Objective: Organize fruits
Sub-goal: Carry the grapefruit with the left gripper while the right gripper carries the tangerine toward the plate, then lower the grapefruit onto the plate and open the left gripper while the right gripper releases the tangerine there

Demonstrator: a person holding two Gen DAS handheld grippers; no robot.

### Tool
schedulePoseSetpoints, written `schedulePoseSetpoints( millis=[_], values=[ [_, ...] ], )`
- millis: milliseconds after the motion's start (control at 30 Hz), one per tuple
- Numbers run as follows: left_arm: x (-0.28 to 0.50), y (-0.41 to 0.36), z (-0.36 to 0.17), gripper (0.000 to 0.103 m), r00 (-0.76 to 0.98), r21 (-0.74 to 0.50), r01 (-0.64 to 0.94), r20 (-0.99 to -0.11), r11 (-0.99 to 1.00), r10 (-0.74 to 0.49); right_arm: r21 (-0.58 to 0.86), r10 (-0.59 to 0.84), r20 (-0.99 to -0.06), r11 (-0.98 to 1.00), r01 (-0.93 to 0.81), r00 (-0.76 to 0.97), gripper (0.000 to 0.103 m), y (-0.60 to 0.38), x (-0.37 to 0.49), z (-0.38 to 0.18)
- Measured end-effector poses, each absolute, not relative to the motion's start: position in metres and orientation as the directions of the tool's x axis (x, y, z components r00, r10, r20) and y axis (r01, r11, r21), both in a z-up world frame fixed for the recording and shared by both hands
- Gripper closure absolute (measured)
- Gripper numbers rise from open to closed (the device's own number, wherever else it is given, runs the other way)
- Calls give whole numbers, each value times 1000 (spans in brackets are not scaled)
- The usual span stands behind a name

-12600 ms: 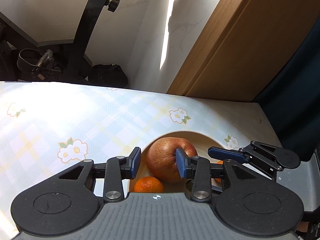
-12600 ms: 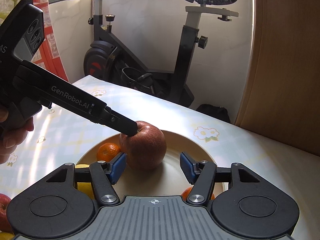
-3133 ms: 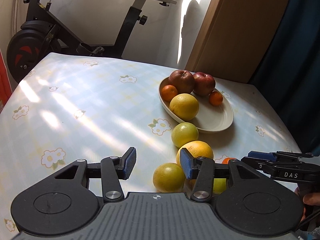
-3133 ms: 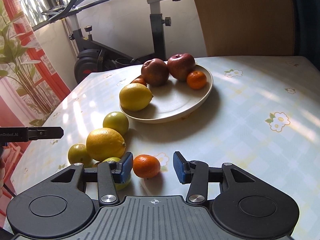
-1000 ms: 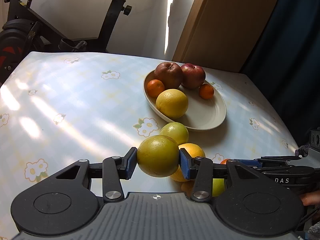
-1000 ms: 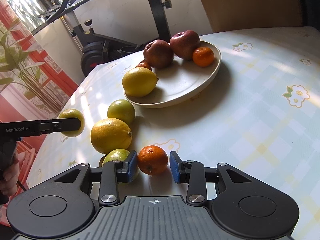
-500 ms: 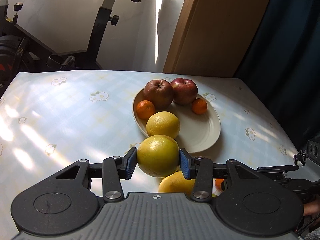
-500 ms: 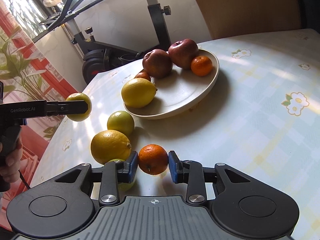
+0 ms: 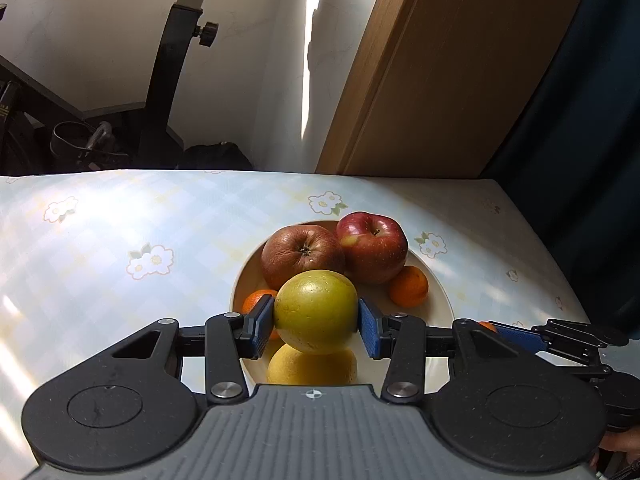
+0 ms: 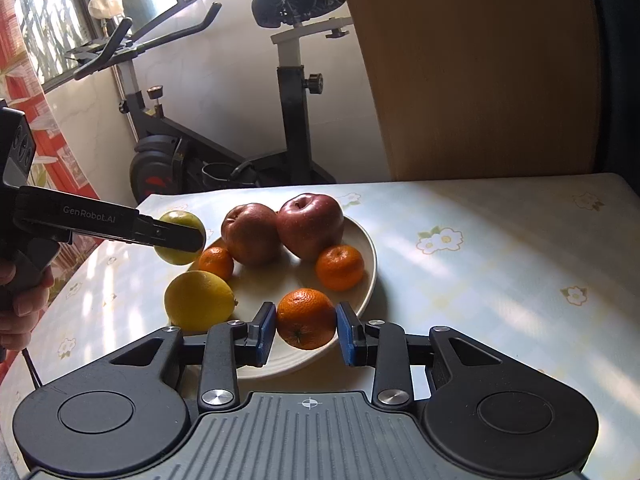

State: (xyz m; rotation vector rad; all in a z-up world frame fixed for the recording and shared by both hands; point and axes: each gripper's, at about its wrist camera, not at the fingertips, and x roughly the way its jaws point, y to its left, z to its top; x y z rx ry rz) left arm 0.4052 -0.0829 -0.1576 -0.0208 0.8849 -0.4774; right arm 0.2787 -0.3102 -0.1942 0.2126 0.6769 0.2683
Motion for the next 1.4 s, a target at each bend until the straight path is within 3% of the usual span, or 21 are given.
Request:
schedulePoseSetpoints(
  millis=[633, 1400],
  values=[
    [422, -87, -176, 53, 515, -184, 399, -765, 898, -386, 124, 239, -645, 970, -210, 726, 72, -287, 314, -212],
    [387, -53, -146, 51, 592, -188, 352, -715, 917, -373, 235, 250, -628, 964, -127, 737, 70, -288, 261, -199]
  ],
)
